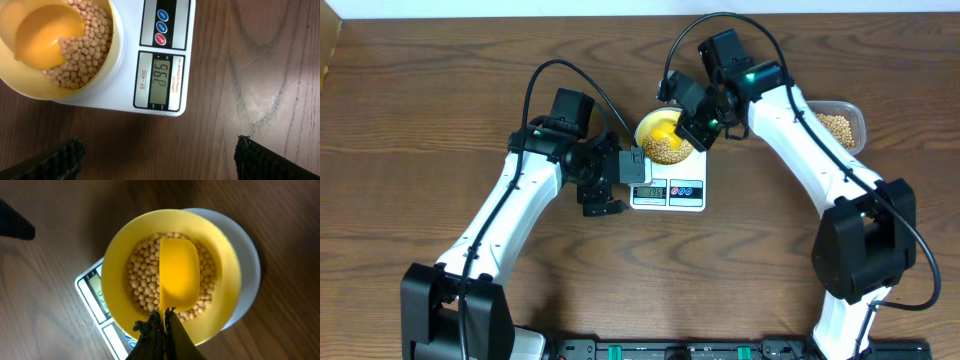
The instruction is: Scoop item into bowl and weigh 50g on scale
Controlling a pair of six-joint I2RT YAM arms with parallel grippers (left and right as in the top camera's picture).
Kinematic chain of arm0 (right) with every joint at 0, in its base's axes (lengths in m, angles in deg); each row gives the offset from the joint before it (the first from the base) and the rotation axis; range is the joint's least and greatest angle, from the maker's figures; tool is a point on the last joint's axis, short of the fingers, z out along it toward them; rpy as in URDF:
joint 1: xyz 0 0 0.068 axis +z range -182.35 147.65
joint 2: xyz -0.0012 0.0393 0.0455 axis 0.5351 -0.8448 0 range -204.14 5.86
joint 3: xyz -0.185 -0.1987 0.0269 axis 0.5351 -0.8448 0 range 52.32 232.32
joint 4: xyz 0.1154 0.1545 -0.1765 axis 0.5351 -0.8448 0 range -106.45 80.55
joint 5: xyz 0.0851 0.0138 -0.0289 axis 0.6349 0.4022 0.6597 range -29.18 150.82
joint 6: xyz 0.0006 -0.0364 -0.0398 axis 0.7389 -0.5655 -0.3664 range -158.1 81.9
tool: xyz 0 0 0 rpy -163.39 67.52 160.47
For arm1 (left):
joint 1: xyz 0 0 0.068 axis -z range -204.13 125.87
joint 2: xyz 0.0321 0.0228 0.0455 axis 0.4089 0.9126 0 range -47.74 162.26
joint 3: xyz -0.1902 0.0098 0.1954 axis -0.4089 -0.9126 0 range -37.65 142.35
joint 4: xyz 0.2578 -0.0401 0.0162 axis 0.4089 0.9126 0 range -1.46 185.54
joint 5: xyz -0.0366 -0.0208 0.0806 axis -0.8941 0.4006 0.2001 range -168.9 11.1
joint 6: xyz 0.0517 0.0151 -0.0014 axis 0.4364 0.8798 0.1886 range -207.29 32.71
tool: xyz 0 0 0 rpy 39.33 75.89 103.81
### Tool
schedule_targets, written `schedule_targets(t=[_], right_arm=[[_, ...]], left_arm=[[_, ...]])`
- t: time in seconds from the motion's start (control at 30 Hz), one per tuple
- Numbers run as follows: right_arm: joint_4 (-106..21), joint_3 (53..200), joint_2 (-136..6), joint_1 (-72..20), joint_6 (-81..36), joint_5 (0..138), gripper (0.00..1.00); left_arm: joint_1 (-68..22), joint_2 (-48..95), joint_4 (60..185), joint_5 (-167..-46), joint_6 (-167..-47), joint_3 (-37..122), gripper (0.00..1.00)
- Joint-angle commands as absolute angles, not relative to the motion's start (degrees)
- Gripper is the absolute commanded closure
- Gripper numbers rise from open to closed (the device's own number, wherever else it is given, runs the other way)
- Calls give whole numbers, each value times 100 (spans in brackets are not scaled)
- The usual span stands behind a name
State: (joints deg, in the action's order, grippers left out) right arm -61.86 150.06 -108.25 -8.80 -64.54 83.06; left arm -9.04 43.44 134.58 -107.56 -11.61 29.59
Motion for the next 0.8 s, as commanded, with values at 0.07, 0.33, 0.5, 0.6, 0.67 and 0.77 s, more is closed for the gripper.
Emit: schedule_targets(t=[0.07, 0.33, 0.5, 0.6, 0.67, 0.77], right_arm=[[-6122, 15211, -10877, -1219, -5905, 8724, 99], [-6197, 15213, -10880, -1855, -5732, 10518, 99], [-6192, 15213, -10880, -2194, -5566, 11338, 99], [-6205, 15213, -10880, -2329, -5566, 11607, 99], [-6253, 15213, -10880, -2342, -5573, 11530, 99], [-6262, 15207, -10880, -2261, -5593, 11202, 99]], left_arm=[[-933, 4283, 13469, -10888, -1144, 2944, 2], [-933, 4283, 13469, -10888, -1144, 2944, 3], [-933, 4283, 13469, -10890, -1144, 2944, 2], [-933, 4283, 13469, -10890, -1144, 2944, 2], [-933, 4283, 13469, -10888, -1144, 2944, 2], [-933, 4283, 13469, -10888, -1144, 2944, 2]])
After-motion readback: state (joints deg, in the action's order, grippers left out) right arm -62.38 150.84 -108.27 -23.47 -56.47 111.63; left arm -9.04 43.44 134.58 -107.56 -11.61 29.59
